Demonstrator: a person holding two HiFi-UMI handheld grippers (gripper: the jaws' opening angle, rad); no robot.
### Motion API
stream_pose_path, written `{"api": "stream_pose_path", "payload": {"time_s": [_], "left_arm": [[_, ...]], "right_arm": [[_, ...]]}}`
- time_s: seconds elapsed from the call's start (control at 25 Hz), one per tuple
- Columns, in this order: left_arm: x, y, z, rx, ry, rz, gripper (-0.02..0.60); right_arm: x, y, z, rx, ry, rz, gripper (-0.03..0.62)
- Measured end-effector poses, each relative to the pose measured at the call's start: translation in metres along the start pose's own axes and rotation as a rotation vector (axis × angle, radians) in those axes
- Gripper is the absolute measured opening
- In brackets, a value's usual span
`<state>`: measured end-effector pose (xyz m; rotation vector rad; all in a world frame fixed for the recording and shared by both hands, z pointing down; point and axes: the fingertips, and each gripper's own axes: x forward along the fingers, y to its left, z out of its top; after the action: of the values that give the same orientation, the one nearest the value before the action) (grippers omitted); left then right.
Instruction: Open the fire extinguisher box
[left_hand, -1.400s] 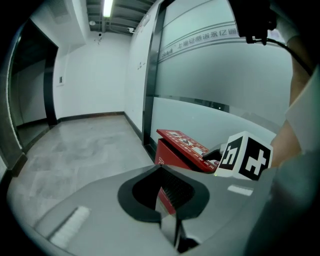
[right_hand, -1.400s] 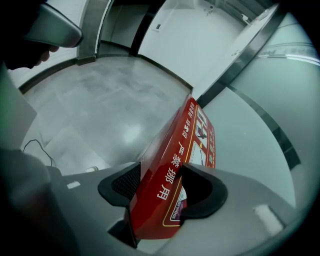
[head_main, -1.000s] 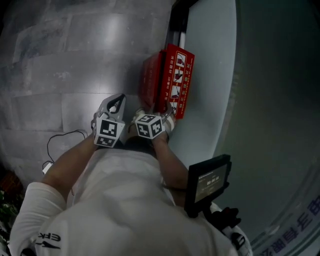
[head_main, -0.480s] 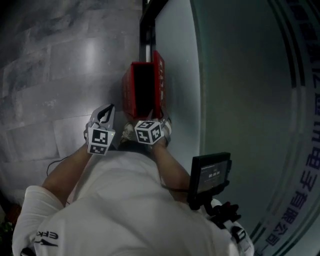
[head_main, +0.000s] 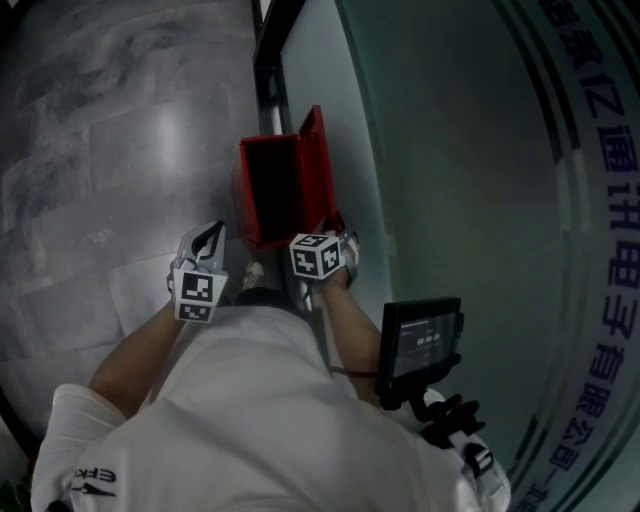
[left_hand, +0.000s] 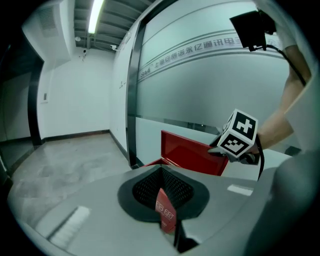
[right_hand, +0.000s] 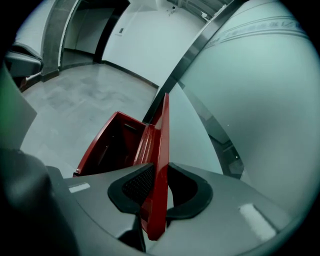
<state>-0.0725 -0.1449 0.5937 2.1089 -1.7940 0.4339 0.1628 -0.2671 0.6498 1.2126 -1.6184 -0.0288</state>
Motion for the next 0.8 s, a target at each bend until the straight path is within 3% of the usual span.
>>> {"api": "stream_pose_path", "payload": {"time_s": [0.8], "left_arm": [[-0.004,-0.007,0.002,0.038,0.026,-0.011,0.003]], "right_arm": [[0.038,-0.048,-0.026,-0.042,0.03,-0.175,0.103]]}}
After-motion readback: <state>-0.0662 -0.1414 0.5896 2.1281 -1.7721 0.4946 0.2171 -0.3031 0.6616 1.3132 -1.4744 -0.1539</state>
